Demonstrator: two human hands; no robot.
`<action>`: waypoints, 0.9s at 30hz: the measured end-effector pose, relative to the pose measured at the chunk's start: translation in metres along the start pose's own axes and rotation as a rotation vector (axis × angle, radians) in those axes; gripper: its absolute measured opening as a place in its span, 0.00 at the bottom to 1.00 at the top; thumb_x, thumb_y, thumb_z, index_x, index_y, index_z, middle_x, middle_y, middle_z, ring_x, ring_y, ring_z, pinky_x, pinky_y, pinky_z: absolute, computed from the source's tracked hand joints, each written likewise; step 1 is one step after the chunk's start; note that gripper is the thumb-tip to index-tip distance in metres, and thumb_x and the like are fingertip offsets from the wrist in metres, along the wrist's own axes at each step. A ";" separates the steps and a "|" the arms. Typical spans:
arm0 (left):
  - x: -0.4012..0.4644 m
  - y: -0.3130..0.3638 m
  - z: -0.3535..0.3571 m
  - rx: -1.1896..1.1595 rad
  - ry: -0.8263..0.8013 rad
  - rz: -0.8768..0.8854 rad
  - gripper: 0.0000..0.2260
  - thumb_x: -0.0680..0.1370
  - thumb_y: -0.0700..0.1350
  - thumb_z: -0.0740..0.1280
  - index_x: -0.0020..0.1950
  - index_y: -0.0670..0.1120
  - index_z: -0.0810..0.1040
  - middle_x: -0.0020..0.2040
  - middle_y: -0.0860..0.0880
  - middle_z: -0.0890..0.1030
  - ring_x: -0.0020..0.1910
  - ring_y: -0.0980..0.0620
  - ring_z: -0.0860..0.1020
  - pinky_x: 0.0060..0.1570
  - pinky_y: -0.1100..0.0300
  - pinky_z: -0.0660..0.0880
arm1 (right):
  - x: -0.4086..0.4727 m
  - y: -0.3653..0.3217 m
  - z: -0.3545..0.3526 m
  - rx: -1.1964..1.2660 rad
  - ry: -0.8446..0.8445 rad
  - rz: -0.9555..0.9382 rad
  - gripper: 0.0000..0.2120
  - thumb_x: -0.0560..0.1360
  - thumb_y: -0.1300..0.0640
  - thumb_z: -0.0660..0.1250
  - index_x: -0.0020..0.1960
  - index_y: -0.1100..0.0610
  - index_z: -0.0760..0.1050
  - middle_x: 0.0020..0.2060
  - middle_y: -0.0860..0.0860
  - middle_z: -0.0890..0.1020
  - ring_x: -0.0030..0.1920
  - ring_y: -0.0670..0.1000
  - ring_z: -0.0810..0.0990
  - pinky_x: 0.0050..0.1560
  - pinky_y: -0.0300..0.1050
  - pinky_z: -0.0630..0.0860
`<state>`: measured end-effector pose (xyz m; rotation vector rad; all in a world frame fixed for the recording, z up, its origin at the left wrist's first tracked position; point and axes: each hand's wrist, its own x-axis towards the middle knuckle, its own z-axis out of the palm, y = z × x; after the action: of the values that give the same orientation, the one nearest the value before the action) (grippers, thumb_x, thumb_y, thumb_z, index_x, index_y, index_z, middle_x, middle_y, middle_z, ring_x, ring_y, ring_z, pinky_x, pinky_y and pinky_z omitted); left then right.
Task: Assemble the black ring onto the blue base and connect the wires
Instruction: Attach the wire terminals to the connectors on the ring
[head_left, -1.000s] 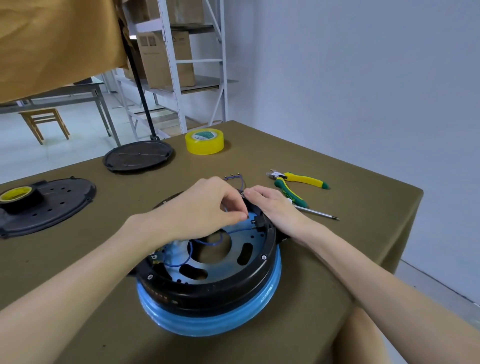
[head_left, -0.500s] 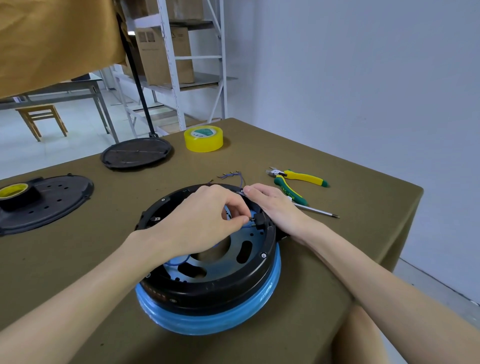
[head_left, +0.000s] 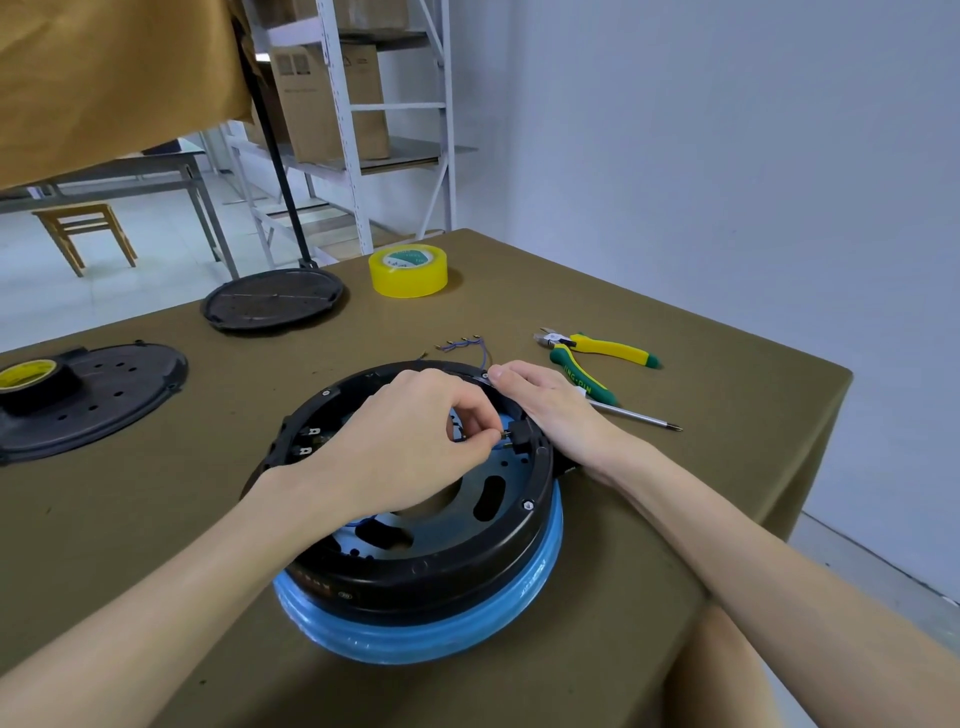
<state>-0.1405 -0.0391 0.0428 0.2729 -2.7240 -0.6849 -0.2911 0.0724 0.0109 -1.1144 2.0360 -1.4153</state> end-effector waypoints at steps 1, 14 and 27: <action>-0.001 0.000 0.000 -0.003 0.003 0.001 0.05 0.77 0.49 0.72 0.43 0.59 0.84 0.39 0.64 0.82 0.38 0.64 0.77 0.40 0.64 0.72 | 0.000 0.000 0.000 0.001 0.001 0.002 0.19 0.86 0.46 0.59 0.56 0.60 0.81 0.46 0.54 0.79 0.49 0.49 0.76 0.56 0.50 0.71; -0.007 0.007 0.002 0.037 0.043 0.009 0.04 0.78 0.48 0.71 0.45 0.57 0.83 0.41 0.58 0.82 0.40 0.59 0.76 0.44 0.57 0.78 | 0.000 0.001 0.000 0.031 -0.003 0.015 0.19 0.85 0.46 0.60 0.55 0.61 0.81 0.47 0.54 0.80 0.50 0.50 0.77 0.57 0.51 0.72; -0.003 0.014 0.003 0.080 0.049 -0.027 0.06 0.79 0.49 0.72 0.42 0.57 0.83 0.38 0.60 0.83 0.41 0.62 0.80 0.43 0.67 0.73 | -0.001 -0.001 0.002 0.013 0.004 -0.019 0.20 0.86 0.48 0.58 0.57 0.66 0.76 0.46 0.53 0.77 0.49 0.48 0.73 0.54 0.48 0.69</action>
<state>-0.1402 -0.0251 0.0462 0.3408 -2.7088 -0.5700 -0.2889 0.0718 0.0107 -1.1296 2.0211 -1.4390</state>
